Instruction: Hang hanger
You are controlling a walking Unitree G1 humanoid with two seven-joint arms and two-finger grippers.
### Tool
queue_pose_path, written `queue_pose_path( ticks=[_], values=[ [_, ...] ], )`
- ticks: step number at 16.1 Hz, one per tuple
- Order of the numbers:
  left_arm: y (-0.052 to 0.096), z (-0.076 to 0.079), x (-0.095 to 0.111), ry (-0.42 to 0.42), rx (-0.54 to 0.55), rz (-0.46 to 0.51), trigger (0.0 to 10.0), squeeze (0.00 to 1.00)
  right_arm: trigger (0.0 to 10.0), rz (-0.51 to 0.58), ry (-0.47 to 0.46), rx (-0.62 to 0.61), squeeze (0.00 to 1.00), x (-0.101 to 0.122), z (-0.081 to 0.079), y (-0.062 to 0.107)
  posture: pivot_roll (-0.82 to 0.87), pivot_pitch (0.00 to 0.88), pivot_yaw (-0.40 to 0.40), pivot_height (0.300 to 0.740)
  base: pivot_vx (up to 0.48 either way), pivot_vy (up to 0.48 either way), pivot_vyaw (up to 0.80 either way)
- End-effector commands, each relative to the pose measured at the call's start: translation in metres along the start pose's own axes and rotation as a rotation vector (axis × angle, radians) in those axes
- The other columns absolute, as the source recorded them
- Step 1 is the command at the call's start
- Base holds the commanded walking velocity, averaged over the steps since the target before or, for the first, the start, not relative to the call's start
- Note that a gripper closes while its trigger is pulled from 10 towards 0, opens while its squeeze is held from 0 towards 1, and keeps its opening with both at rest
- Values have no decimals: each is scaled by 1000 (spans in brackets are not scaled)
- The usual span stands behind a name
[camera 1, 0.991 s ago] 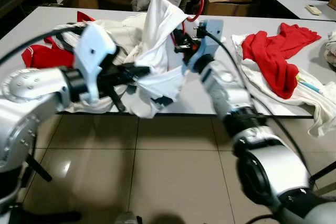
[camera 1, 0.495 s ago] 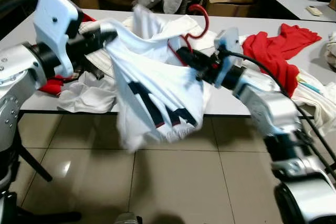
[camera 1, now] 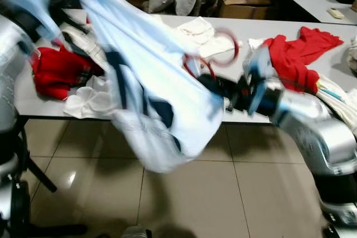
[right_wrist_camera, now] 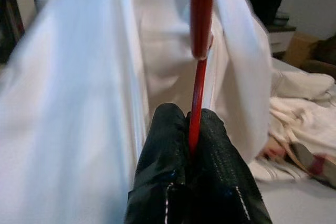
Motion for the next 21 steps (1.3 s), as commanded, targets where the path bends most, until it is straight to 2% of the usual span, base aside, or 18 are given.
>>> queue_pose_path(
  ticks=[1,3,4,5,6,7,10,11,12,14,15,16,17,18,20,21],
  values=[
    [12,-38,17,-60,183,40,0,0,10000,-114,-34,-25,0,-26,-3,5,17,0,-7,740,0,0,0],
    [12,-33,13,-63,154,25,0,0,10000,-97,-50,-44,0,-24,-5,0,17,0,-10,740,0,0,0],
    [12,-18,6,-28,74,-6,0,0,10000,-69,-64,-75,0,-20,-3,-5,18,0,-10,740,0,0,0],
    [12,-18,6,-28,74,-6,0,0,10000,-69,-64,-75,0,-20,-3,-5,18,0,-10,740,0,0,0],
    [19,18,-13,17,-82,-80,0,0,10000,-20,-76,-128,0,-13,4,-10,18,0,-8,740,0,0,0],
    [29,39,-28,57,-143,-137,0,0,10000,10,-83,-136,0,-8,5,-13,17,0,-6,740,0,0,0],
    [42,47,-43,74,-100,-197,0,0,10000,25,-73,-83,0,-5,-1,-14,26,0,-19,740,0,0,0],
    [48,52,-46,79,-85,-204,0,0,10000,-4,-65,-22,0,-9,-8,-13,33,0,-26,740,0,0,0],
    [50,58,-41,99,-83,-166,0,0,10000,-113,-29,28,0,-25,-15,-11,36,0,-30,740,0,0,0],
    [45,55,-28,113,-37,-106,0,0,10000,-313,157,-28,0,-58,-9,-11,43,0,-31,740,0,0,0],
    [40,50,-19,111,-11,-78,0,0,10000,-403,195,38,0,-72,-18,-6,41,0,-26,740,0,0,0],
    [40,51,-17,112,-33,-88,0,0,10000,-442,196,62,0,-78,-23,-1,39,0,-21,740,0,0,0],
    [44,59,-23,103,-102,-156,0,0,10000,-463,173,114,0,-80,-29,5,35,0,-15,740,0,0,0],
    [45,61,-26,103,-118,-177,0,0,10000,-470,190,129,0,-80,-30,6,34,0,-14,740,0,0,0],
    [56,73,-48,29,-188,-311,157,0,10000,-342,80,298,0,-62,-54,14,31,0,-11,740,0,0,0],
    [59,73,-56,-5,-196,-360,39,0,10000,-291,48,324,0,-51,-58,15,30,0,-9,740,0,0,0]
  ],
)
Point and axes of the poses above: a point about 5 cm out from each wrist's last joint towards the gripper, its own y axis pointing back from the gripper into the wrist, its own x axis along the axis of the wrist's last joint, z = x × y, the point moved 3 cm from there along -y, pointing out of the wrist towards the gripper
